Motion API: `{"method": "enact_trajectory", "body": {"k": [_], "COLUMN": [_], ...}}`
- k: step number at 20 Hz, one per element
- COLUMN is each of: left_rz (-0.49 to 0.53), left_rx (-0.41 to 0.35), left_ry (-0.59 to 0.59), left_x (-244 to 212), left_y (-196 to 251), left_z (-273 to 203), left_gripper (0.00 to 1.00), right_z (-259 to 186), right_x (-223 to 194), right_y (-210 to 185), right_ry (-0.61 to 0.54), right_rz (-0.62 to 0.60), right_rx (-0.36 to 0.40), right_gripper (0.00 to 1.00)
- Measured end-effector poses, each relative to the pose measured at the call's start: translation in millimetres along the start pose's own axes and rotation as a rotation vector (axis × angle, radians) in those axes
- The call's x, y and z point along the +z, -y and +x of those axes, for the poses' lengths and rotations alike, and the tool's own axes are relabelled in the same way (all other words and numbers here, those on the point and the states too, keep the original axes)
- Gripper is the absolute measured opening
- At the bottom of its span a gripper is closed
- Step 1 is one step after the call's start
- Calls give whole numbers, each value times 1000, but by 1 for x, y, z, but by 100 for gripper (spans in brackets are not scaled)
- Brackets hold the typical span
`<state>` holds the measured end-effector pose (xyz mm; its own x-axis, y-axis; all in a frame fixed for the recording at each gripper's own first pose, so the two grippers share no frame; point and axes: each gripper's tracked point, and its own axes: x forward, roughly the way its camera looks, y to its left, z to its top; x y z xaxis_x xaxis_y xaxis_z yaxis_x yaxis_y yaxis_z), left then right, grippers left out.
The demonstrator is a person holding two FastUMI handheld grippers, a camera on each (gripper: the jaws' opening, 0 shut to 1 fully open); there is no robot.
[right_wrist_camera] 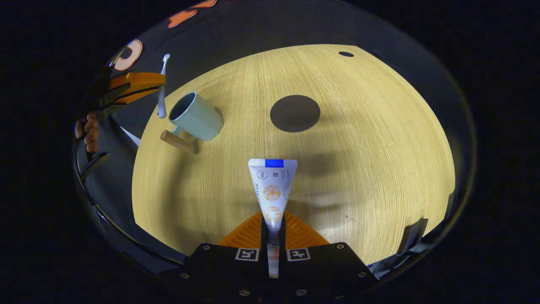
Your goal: Put the toothbrush and toothpaste on the desktop into the cup, then pick up the cup and place it on the coaster on the desktop.
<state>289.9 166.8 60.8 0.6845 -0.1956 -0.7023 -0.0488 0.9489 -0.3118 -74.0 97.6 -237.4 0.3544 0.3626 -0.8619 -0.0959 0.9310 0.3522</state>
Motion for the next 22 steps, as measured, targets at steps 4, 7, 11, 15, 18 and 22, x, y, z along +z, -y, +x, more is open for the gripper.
{"method": "enact_trajectory", "body": {"k": [4, 7, 11, 15, 18, 22], "left_rz": [2, -6, 39, 62, 77, 88], "left_rx": [24, 38, 40, 27, 31, 32], "left_ry": [-17, -33, -44, -56, -59, -60], "left_x": [-3, -10, -20, -23, -23, -23], "left_y": [-7, -14, -14, -6, -4, -4], "left_z": [16, 23, 30, 34, 34, 35], "left_gripper": [6, 6, 6, 6, 6, 7], "right_z": [-2, -1, -2, -1, -1, 0], "right_x": [1, 2, 3, 6, 7, 9], "right_y": [1, 1, 2, 3, 4, 5], "right_ry": [2, -3, -10, -11, -13, -13], "right_rz": [13, 19, 19, 17, 19, 23], "right_rx": [-7, -10, -14, -17, -16, -17], "right_gripper": [10, 10, 10, 10, 10, 10]}}
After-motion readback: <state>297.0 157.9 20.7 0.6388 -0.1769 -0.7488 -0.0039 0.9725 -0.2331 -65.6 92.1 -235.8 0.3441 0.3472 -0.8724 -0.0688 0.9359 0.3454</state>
